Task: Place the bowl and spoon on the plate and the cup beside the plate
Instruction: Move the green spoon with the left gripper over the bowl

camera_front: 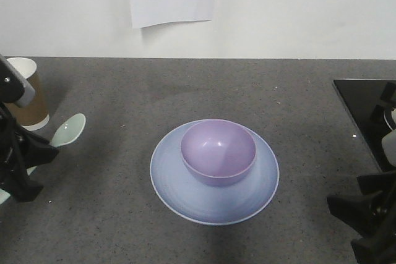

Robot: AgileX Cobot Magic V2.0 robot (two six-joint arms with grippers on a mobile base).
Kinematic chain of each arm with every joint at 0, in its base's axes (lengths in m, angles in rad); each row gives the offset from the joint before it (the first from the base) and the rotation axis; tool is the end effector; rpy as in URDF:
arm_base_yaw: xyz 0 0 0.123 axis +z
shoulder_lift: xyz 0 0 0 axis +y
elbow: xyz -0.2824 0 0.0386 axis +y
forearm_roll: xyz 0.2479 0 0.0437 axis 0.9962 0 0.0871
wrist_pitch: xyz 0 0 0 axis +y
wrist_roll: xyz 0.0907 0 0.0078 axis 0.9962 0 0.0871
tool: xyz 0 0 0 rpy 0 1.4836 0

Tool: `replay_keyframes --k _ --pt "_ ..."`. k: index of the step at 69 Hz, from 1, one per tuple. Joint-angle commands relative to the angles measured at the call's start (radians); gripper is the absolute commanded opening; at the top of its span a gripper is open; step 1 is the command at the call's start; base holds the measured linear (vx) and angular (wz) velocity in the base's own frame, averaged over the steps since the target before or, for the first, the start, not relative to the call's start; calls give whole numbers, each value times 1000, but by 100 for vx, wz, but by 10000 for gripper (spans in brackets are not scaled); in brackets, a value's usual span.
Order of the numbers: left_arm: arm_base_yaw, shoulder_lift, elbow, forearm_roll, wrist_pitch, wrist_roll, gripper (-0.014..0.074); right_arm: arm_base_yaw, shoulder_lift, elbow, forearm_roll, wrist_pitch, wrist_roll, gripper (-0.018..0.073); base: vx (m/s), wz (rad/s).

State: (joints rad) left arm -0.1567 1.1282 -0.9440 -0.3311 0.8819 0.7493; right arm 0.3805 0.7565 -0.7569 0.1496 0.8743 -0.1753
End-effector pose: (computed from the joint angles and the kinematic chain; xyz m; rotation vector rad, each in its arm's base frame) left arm 0.2105 -0.0564 0.3205 0.9364 2.3027 -0.1620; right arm 0.1197 0.0591 0.3249 -0.5929 2.2876 0.2818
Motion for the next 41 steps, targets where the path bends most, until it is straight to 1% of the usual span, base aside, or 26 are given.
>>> replay_keyframes --k 1,17,28,41 --pt "-32 -18 -29 -36 -46 2 55 2 -2 -24 -2 -48 -9 390 0 0" --pt "-116 20 -43 -36 -43 4 56 2 -2 -24 -2 -48 -9 390 0 0" --pt "-190 82 -115 -35 -34 -15 59 2 -2 -24 -2 -47 -9 390 0 0" --pt "-254 156 -194 -25 -30 -16 62 2 -2 -24 -2 -47 -9 390 0 0"
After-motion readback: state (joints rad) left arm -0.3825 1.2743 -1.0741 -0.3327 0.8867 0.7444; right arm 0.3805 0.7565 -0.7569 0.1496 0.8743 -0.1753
